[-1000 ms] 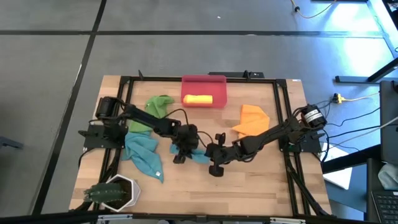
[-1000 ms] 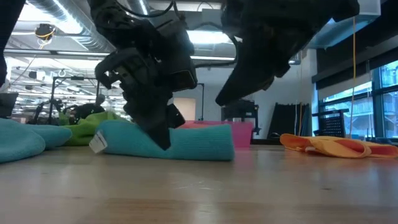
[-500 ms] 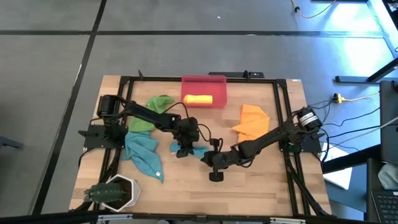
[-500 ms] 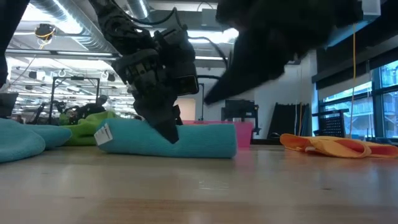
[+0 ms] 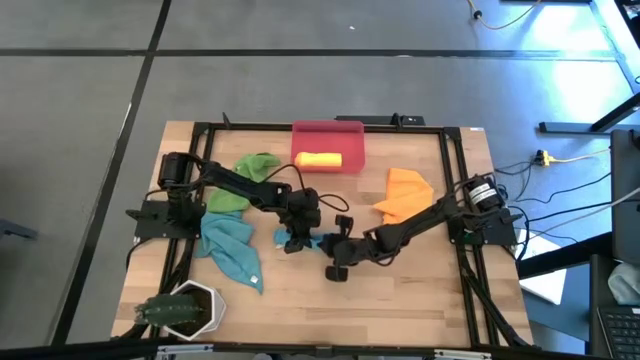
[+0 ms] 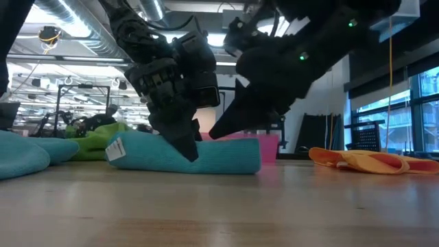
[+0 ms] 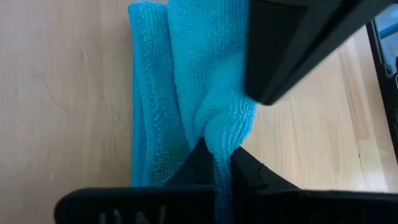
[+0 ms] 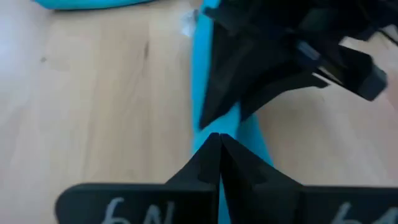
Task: Roll microfiber towels into tight, uniform cylinder then place into a basket
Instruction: Roll the left blue microfiber cloth
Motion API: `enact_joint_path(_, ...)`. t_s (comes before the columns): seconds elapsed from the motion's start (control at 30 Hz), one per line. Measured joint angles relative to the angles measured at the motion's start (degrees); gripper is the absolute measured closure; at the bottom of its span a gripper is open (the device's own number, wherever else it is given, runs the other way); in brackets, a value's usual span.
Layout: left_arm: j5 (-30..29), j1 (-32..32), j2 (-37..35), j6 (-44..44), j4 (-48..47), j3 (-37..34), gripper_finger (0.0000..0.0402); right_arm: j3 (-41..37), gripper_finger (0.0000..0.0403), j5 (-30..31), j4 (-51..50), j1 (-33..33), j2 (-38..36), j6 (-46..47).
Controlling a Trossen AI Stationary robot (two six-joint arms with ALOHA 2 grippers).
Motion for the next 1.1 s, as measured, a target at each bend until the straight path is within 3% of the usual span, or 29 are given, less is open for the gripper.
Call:
enact_joint_path(0.3, -0.04, -0.03, 0.0, 0.09, 0.0, 0.0, 0.0401, 0.0, 0.039, -1.26, 0.47, -1.04, 0.0, -0.19)
enact_joint_path(0.47, -0.07, -0.03, 0.0, 0.11, -0.02, 0.0, 0.0401, 0.0, 0.0392, -5.12, 2.44, -1.06, 0.0, -0.52)
enact_joint_path(0.77, -0.07, -0.07, 0.0, 1.74, 0.06, 0.0, 0.0399, 0.0, 0.0397, -3.83, -2.87, -1.92, 0.02, 2.31)
enact_joint_path(1.1, -4.7, -1.61, 0.0, 6.29, 1.73, -0.02, 0.0319, 0.11, 0.0396, -5.75, -2.44, -4.26, 2.71, 4.43)
